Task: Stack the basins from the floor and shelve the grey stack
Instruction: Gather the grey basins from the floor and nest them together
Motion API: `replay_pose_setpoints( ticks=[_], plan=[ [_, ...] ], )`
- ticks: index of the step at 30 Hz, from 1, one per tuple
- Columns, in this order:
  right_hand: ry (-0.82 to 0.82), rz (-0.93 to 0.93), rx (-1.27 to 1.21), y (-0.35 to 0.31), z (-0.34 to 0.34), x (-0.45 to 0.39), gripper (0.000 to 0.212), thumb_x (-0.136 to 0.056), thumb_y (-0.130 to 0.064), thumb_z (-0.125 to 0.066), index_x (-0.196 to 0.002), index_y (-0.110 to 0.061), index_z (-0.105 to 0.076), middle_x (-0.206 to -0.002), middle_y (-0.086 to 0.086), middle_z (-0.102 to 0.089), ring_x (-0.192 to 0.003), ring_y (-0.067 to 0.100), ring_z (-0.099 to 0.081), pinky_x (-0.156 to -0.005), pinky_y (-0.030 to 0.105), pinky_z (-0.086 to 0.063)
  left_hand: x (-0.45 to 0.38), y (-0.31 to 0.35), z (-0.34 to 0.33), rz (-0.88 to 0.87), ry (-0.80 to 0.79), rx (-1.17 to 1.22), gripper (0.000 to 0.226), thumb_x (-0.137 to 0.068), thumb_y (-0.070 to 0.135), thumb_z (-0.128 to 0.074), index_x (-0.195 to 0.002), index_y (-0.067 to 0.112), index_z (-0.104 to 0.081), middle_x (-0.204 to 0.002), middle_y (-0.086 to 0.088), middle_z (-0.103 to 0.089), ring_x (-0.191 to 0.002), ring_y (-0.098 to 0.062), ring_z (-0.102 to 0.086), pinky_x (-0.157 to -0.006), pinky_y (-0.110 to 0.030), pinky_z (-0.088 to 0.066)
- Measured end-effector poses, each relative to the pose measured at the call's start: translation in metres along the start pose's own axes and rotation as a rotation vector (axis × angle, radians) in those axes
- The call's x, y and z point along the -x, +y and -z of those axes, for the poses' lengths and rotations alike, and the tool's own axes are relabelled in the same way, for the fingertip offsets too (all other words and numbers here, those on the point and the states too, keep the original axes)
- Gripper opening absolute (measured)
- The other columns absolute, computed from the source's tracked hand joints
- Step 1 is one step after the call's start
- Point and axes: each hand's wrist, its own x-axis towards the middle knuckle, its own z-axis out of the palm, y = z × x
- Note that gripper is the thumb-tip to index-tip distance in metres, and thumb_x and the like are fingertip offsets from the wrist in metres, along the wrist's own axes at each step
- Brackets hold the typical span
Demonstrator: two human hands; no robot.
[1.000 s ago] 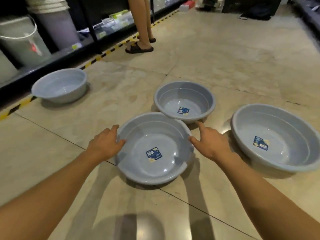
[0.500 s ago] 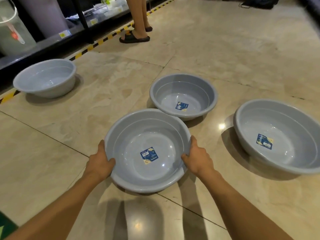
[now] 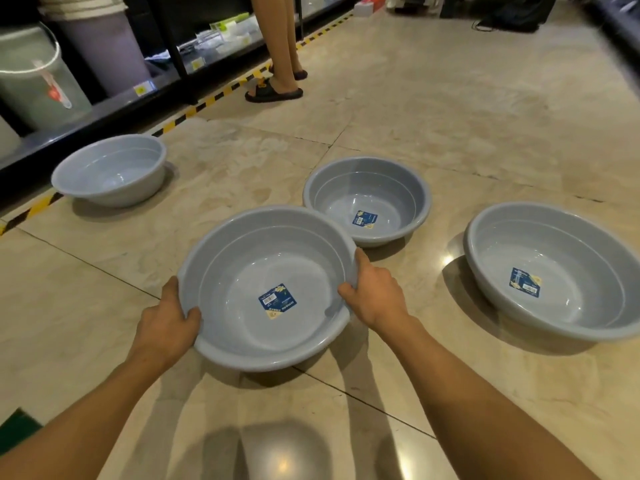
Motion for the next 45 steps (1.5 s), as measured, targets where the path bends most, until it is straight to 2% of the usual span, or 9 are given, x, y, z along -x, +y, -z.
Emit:
replay_pose_setpoints(
  ticks=[4, 9, 15, 20, 26, 30, 37, 41, 45],
  plan=[
    [0.126, 0.040, 0.016, -0.002, 0.051, -0.012, 0.061, -0.088, -0.034, -0.057, -0.143, -0.019, -0.034, -0.106, 0.010, -0.065, -0.088, 0.033, -0.061, -0.071, 0.043, -0.053, -0.020, 0.054, 0.027, -0.112, 0.058, 0.027, 0.056, -0.092, 0.024, -0.058, -0.144, 0.021, -0.037, -0.108, -0.010, -0.062, -0.075, -0.020, -0.050, -0.064, -0.031, -0.041],
    [0.331, -0.021, 0.036, 0.031, 0.149, -0.018, 0.050, -0.084, -0.039, -0.060, -0.128, -0.021, -0.046, -0.104, 0.011, -0.066, -0.086, 0.036, -0.060, -0.071, 0.044, -0.050, -0.043, 0.168, 0.040, -0.293, 0.071, 0.077, 0.059, -0.087, 0.028, -0.056, -0.143, 0.026, -0.036, -0.109, -0.011, -0.060, -0.092, -0.038, -0.059, -0.078, -0.047, -0.057],
    [0.583, -0.173, 0.098, 0.119, 0.256, 0.012, 0.043, -0.077, -0.041, -0.058, -0.116, -0.022, -0.053, -0.100, 0.013, -0.067, -0.086, 0.038, -0.057, -0.067, 0.040, -0.040, -0.040, 0.324, 0.007, -0.494, 0.025, 0.202, 0.062, -0.082, 0.032, -0.059, -0.139, 0.035, -0.035, -0.109, -0.005, -0.054, -0.093, -0.030, -0.055, -0.079, -0.046, -0.058],
    [0.617, -0.328, 0.125, 0.194, 0.316, 0.044, 0.042, -0.076, -0.044, -0.056, -0.113, -0.026, -0.053, -0.098, 0.011, -0.067, -0.090, 0.039, -0.060, -0.076, 0.049, -0.052, -0.012, 0.419, -0.046, -0.645, -0.089, 0.245, 0.062, -0.081, 0.030, -0.060, -0.140, 0.028, -0.039, -0.107, -0.007, -0.062, -0.093, -0.033, -0.060, -0.078, -0.045, -0.057],
    [0.677, -0.401, 0.121, 0.258, 0.370, 0.071, 0.038, -0.079, -0.041, -0.061, -0.114, -0.029, -0.053, -0.087, 0.002, -0.063, -0.074, 0.030, -0.058, -0.063, 0.037, -0.042, 0.022, 0.507, -0.084, -0.703, -0.149, 0.201, 0.063, -0.087, 0.022, -0.060, -0.146, 0.022, -0.037, -0.115, -0.012, -0.064, -0.094, -0.032, -0.057, -0.083, -0.042, -0.051],
    [0.683, -0.409, 0.105, 0.282, 0.375, 0.075, 0.045, -0.077, -0.042, -0.061, -0.119, -0.032, -0.050, -0.080, -0.004, -0.059, -0.062, 0.016, -0.055, -0.052, 0.030, -0.043, 0.037, 0.522, -0.092, -0.685, -0.224, 0.167, 0.062, -0.089, 0.022, -0.060, -0.145, 0.021, -0.035, -0.115, -0.012, -0.063, -0.099, -0.036, -0.062, -0.087, -0.051, -0.056],
    [0.594, -0.499, 0.024, 0.324, 0.315, 0.060, 0.055, -0.082, -0.047, -0.064, -0.130, -0.032, -0.042, -0.087, -0.004, -0.064, -0.066, 0.015, -0.063, -0.061, 0.041, -0.060, 0.015, 0.515, -0.147, -0.716, -0.255, 0.082, 0.062, -0.093, 0.026, -0.054, -0.150, 0.021, -0.029, -0.118, -0.012, -0.066, -0.094, -0.034, -0.063, -0.079, -0.043, -0.055],
    [0.556, -0.548, -0.006, 0.353, 0.261, 0.051, 0.059, -0.089, -0.045, -0.061, -0.139, -0.028, -0.037, -0.079, -0.010, -0.057, -0.059, 0.006, -0.057, -0.045, 0.020, -0.042, -0.001, 0.484, -0.207, -0.671, -0.293, -0.038, 0.066, -0.095, 0.029, -0.049, -0.153, 0.022, -0.019, -0.112, -0.017, -0.066, -0.095, -0.042, -0.064, -0.078, -0.048, -0.054],
    [0.499, -0.629, -0.001, 0.372, 0.216, 0.049, 0.063, -0.094, -0.039, -0.057, -0.148, -0.027, -0.027, -0.074, -0.009, -0.053, -0.057, 0.007, -0.054, -0.044, 0.022, -0.036, -0.003, 0.451, -0.256, -0.667, -0.337, -0.050, 0.069, -0.097, 0.028, -0.048, -0.156, 0.020, -0.013, -0.096, -0.017, -0.070, -0.078, -0.036, -0.064, -0.068, -0.038, -0.049]
  ],
)
